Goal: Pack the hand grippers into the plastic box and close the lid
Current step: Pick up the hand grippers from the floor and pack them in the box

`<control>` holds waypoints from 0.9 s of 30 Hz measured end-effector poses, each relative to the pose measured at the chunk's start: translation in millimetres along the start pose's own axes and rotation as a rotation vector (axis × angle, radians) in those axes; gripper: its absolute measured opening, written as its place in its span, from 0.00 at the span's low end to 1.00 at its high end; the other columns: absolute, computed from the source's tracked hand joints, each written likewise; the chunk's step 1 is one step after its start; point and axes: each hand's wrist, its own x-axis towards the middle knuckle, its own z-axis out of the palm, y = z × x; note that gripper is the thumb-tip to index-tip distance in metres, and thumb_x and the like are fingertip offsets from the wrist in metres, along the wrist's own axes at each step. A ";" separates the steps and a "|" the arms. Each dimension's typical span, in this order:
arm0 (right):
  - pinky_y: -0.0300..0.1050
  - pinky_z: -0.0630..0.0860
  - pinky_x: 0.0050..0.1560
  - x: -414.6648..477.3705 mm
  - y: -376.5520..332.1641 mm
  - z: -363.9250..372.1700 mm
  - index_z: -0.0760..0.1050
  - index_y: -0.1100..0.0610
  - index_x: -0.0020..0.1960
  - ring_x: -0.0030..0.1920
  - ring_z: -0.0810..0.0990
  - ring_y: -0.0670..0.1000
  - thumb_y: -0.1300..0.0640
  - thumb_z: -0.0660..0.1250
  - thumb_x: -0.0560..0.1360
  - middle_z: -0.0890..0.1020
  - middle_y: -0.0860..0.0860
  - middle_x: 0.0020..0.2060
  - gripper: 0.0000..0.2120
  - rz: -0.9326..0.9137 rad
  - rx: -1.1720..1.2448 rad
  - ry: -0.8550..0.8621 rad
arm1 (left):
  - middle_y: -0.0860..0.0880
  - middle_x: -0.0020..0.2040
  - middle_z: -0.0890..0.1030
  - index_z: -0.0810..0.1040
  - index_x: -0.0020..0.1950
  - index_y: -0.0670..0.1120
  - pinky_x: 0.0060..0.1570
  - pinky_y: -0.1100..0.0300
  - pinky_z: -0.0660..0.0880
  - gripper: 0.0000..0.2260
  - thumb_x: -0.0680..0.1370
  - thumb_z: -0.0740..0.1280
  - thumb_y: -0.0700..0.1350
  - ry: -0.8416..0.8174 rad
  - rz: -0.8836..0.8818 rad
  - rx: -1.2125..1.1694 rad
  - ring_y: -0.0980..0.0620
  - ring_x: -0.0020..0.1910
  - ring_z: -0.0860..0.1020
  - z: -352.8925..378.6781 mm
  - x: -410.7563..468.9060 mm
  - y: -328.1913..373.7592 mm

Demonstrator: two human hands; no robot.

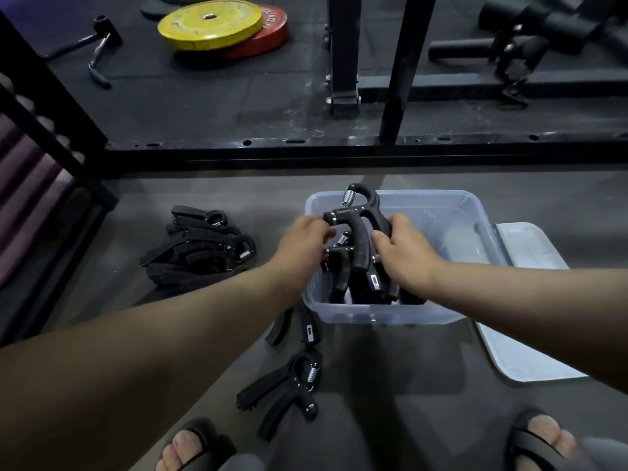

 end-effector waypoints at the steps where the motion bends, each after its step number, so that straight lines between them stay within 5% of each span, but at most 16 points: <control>1: 0.48 0.70 0.47 6.1 7.0 -4.8 0.66 0.58 0.57 0.47 0.76 0.56 0.49 0.55 0.81 0.78 0.54 0.46 0.13 0.023 -0.052 -0.028 | 0.54 0.53 0.81 0.77 0.55 0.52 0.56 0.59 0.74 0.09 0.78 0.60 0.44 0.010 0.087 0.124 0.51 0.54 0.79 0.2 -1.4 -3.4; 3: 0.47 0.70 0.46 18.8 24.9 -15.2 0.68 0.60 0.56 0.47 0.76 0.58 0.50 0.55 0.81 0.78 0.57 0.47 0.13 0.091 -0.159 -0.086 | 0.54 0.57 0.80 0.77 0.61 0.53 0.55 0.62 0.72 0.16 0.77 0.61 0.39 -0.031 0.271 0.396 0.52 0.54 0.77 1.0 -2.7 -10.8; 6: 0.47 0.71 0.43 30.5 51.0 -27.0 0.69 0.61 0.53 0.45 0.77 0.59 0.51 0.56 0.79 0.78 0.59 0.44 0.13 0.183 -0.243 -0.121 | 0.49 0.66 0.75 0.75 0.66 0.48 0.68 0.57 0.65 0.21 0.75 0.60 0.36 0.015 0.455 0.699 0.50 0.67 0.70 -1.6 8.2 -22.7; 10: 0.45 0.67 0.43 33.9 67.3 -32.2 0.67 0.62 0.54 0.45 0.75 0.58 0.52 0.58 0.79 0.75 0.57 0.44 0.13 0.259 -0.302 -0.160 | 0.50 0.79 0.57 0.63 0.75 0.47 0.76 0.53 0.49 0.26 0.76 0.58 0.40 -0.006 0.355 0.924 0.52 0.78 0.50 -8.7 27.3 -32.5; 13: 0.44 0.67 0.39 38.5 73.5 -30.1 0.68 0.63 0.53 0.42 0.75 0.57 0.54 0.59 0.78 0.76 0.59 0.45 0.11 0.273 -0.345 -0.199 | 0.50 0.80 0.51 0.59 0.77 0.46 0.75 0.51 0.49 0.26 0.78 0.57 0.42 -0.047 0.386 1.054 0.51 0.78 0.46 -11.8 31.9 -37.0; 20: 0.42 0.65 0.27 47.9 88.0 -16.5 0.71 0.67 0.48 0.33 0.72 0.54 0.62 0.58 0.76 0.77 0.61 0.38 0.08 0.303 -0.355 -0.228 | 0.52 0.80 0.48 0.59 0.76 0.46 0.74 0.48 0.57 0.25 0.79 0.57 0.43 -0.025 0.430 1.111 0.53 0.78 0.42 -13.1 31.7 -47.5; 24: 0.44 0.69 0.39 54.1 84.0 -11.6 0.68 0.69 0.56 0.42 0.74 0.57 0.61 0.58 0.79 0.77 0.63 0.46 0.11 0.304 -0.388 -0.259 | 0.52 0.80 0.48 0.61 0.75 0.46 0.73 0.48 0.58 0.24 0.79 0.57 0.42 -0.029 0.442 1.068 0.53 0.78 0.41 -13.5 30.0 -49.0; 27: 0.44 0.67 0.46 51.8 73.5 -10.9 0.69 0.60 0.42 0.45 0.72 0.56 0.61 0.56 0.81 0.74 0.59 0.45 0.09 0.263 -0.419 -0.289 | 0.53 0.80 0.50 0.63 0.74 0.46 0.73 0.48 0.58 0.24 0.78 0.58 0.41 -0.017 0.463 1.018 0.54 0.78 0.42 -14.5 30.7 -52.5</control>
